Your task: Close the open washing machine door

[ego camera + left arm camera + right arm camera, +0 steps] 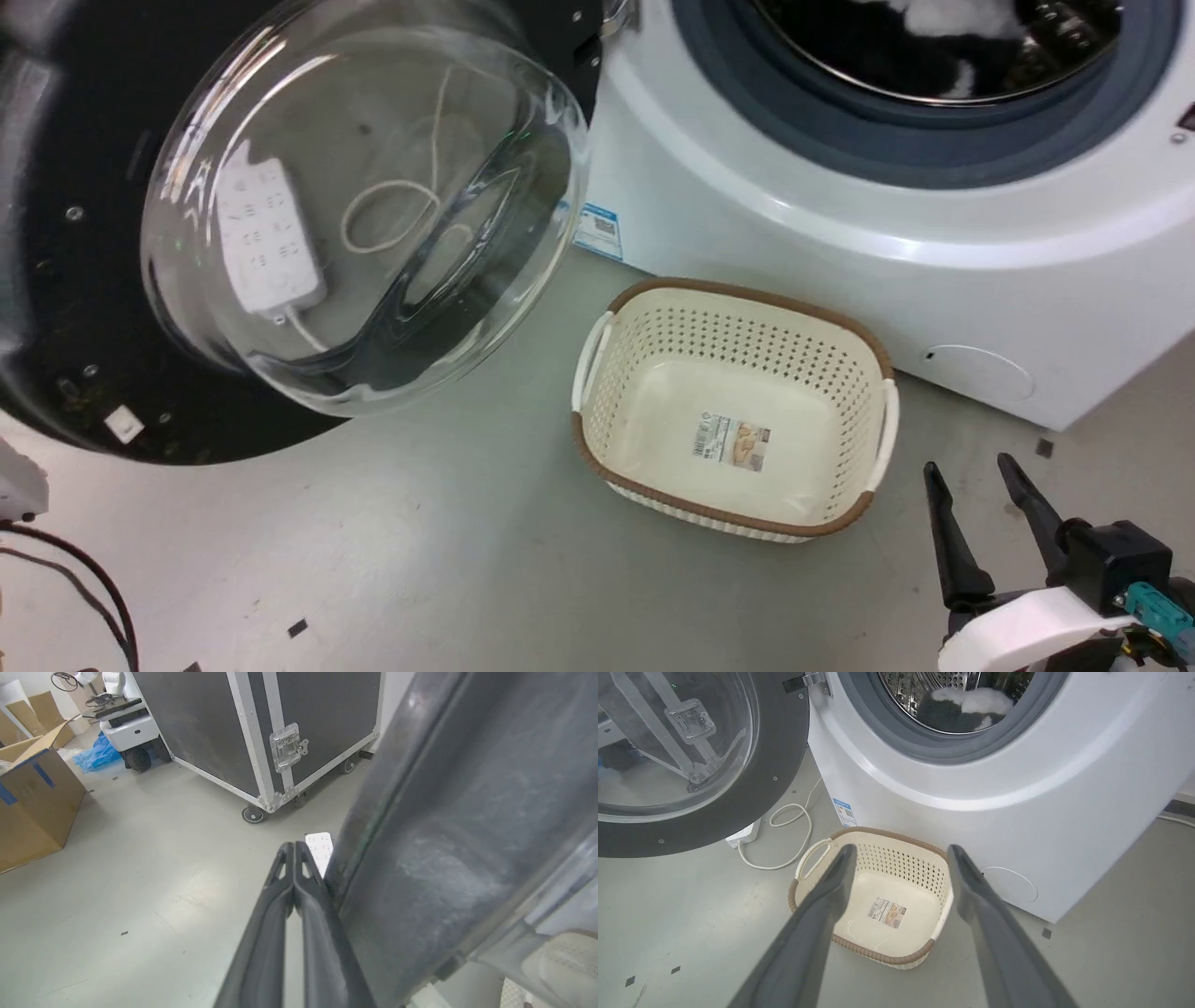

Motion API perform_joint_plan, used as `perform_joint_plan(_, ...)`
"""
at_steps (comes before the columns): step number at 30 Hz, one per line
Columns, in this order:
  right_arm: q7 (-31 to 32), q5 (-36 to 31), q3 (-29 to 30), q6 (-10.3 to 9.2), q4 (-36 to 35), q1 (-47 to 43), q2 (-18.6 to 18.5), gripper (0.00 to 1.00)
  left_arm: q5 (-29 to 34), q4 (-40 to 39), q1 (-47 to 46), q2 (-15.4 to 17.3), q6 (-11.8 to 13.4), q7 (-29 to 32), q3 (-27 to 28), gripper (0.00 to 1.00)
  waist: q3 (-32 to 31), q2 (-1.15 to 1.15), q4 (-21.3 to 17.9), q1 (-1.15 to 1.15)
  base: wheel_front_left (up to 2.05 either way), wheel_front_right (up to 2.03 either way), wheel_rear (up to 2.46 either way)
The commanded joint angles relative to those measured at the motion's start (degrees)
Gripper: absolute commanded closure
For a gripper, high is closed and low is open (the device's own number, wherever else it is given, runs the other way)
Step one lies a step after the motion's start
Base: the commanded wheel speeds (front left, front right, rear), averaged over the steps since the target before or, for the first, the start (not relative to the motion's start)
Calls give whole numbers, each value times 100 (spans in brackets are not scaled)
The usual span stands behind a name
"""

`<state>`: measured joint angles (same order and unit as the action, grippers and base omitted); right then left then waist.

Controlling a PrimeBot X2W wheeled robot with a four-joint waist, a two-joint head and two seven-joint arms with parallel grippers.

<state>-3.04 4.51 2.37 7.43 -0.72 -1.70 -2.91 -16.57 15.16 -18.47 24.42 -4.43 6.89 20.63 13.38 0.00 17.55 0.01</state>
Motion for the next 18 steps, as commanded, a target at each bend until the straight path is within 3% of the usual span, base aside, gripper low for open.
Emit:
perform_joint_plan(1, -13, 22, 9, 4, -28, 58, 2, 0, -167, 89, -117, 114, -60, 120, -115, 100, 12, 0, 48, -1, 0, 0, 0)
perform_joint_plan(9, -206, 250, 5, 5, 178, -18, 2, 0, -1418, -262, 206, 845, -116, 1034, -1419, 100, -197, 0, 283, -1, 0, 0, 0)
perform_joint_plan(18, -631, 651, -55, 5, 698, -47, 2, 0, -2947, -1435, 545, 1611, -172, 2283, -2966, 100, -661, 0, 557, -1, 0, 0, 0)
